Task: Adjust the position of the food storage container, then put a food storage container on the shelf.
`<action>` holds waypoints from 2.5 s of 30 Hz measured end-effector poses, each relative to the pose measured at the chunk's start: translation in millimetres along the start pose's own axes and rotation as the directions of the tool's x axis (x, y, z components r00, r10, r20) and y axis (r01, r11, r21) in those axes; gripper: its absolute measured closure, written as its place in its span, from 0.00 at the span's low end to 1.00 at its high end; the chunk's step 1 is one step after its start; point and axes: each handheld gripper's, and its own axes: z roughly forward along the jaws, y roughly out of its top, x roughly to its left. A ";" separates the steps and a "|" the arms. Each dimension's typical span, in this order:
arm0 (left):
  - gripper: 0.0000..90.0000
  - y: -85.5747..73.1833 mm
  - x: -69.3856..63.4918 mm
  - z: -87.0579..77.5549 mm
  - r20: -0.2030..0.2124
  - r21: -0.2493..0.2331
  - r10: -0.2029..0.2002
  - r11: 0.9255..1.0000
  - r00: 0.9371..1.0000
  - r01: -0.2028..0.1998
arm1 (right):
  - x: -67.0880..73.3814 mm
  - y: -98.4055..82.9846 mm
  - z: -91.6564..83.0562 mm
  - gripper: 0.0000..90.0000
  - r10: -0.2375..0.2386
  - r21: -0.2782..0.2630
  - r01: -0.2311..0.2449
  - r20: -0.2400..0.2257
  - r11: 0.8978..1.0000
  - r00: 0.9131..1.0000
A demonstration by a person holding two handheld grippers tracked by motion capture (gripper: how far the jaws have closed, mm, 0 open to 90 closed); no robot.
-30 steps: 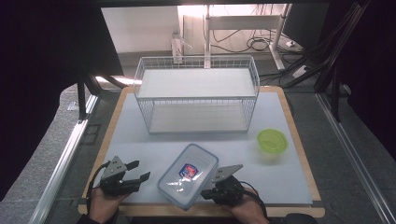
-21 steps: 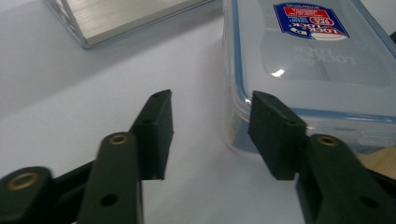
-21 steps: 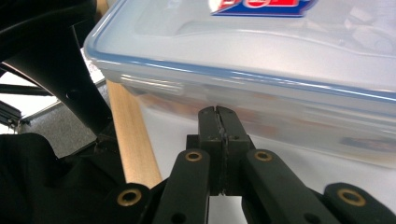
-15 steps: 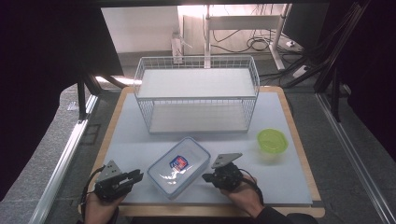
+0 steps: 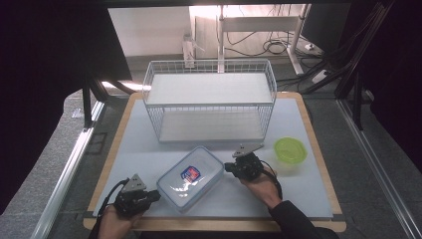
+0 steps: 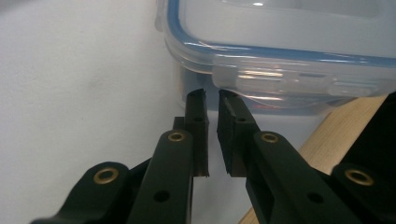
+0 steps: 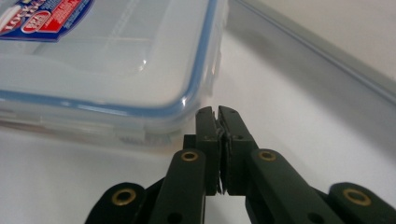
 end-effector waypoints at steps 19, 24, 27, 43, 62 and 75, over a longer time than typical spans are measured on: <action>0.97 38.8 20.2 40.2 -0.029 0.047 0.004 0.999 1.000 -0.003 | 4.4 -15.0 -21.8 1.00 0.072 0.060 -0.074 0.029 0.995 0.997; 0.98 58.5 24.8 58.0 -0.027 0.052 0.027 0.998 0.999 -0.026 | 1.4 -22.8 -32.8 1.00 0.096 0.063 -0.099 0.062 0.993 0.993; 0.97 67.5 26.8 66.9 -0.024 0.046 0.026 0.999 0.999 -0.025 | 0.6 -28.2 -39.1 1.00 0.105 0.063 -0.109 0.064 0.992 0.992; 0.86 82.9 31.3 78.1 -0.026 0.025 0.044 0.999 0.999 -0.044 | 4.5 -40.5 -54.2 0.97 0.082 0.075 -0.088 0.081 0.993 0.993; 0.20 44.8 22.4 25.3 -0.065 -0.105 0.057 0.992 0.996 -0.063 | -1.0 -44.8 -80.0 0.36 0.082 -0.036 -0.078 0.135 0.996 0.987; 0.04 38.8 21.5 21.9 -0.048 -0.166 0.088 0.981 0.995 -0.095 | -5.4 -45.3 -76.3 0.08 0.125 -0.084 -0.117 0.107 0.990 0.986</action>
